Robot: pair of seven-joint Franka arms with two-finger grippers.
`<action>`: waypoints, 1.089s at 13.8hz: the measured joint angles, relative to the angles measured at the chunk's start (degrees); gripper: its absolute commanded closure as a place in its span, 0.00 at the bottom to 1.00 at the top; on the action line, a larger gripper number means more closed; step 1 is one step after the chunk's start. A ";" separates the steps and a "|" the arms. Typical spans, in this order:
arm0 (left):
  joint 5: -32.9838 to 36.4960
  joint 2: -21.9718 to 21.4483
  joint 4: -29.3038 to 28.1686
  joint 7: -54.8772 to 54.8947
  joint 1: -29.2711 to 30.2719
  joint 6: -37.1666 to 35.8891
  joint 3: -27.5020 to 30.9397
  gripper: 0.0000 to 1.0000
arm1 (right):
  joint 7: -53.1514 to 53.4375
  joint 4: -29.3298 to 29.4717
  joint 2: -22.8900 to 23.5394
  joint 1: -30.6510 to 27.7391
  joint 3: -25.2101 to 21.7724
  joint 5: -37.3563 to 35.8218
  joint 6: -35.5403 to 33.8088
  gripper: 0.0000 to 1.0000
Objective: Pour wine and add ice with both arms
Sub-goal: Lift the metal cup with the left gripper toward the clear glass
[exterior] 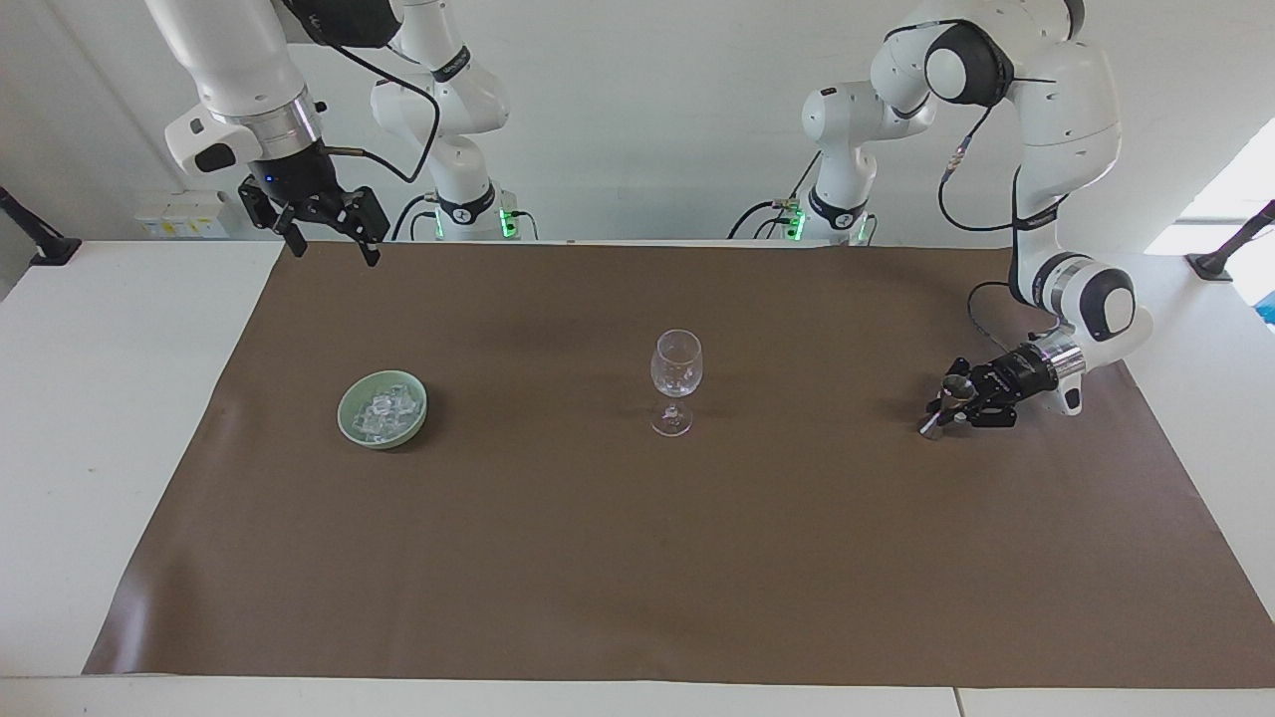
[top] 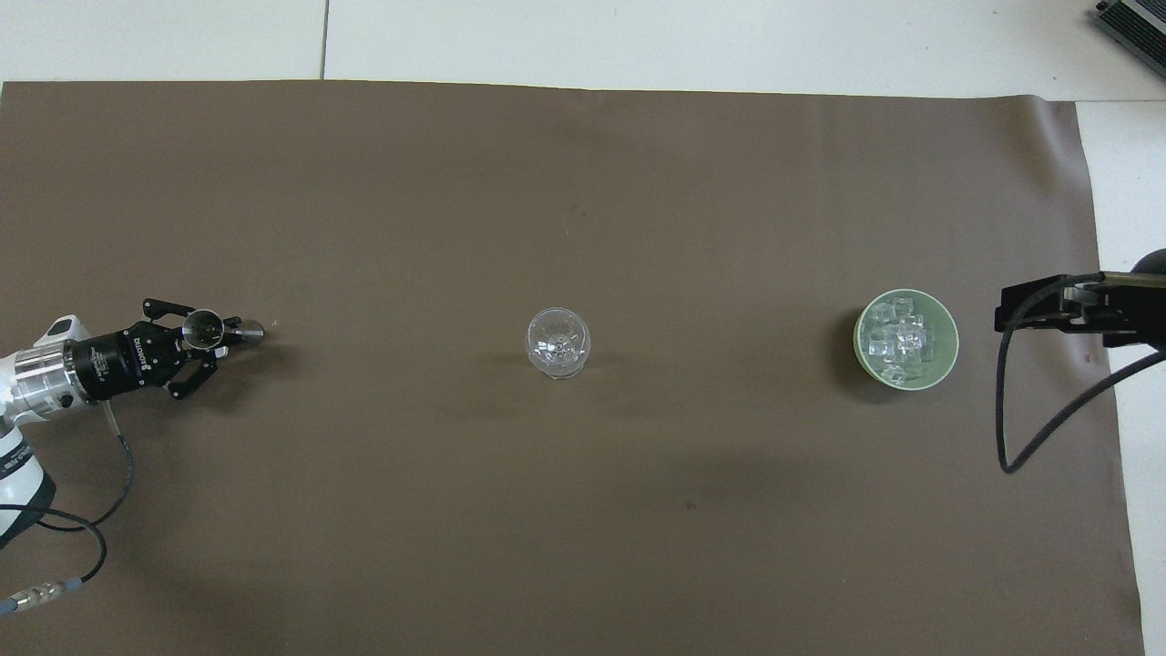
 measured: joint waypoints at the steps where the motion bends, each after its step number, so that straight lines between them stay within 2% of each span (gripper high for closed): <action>1: -0.06 0.00 -0.03 0.00 0.00 -0.06 0.01 1.00 | 0.00 0.00 0.00 0.00 0.00 0.00 0.00 0.00; 15: -0.35 0.27 0.34 -2.21 0.02 -3.02 0.08 1.00 | 0.00 0.00 0.00 0.00 0.00 0.00 0.00 0.00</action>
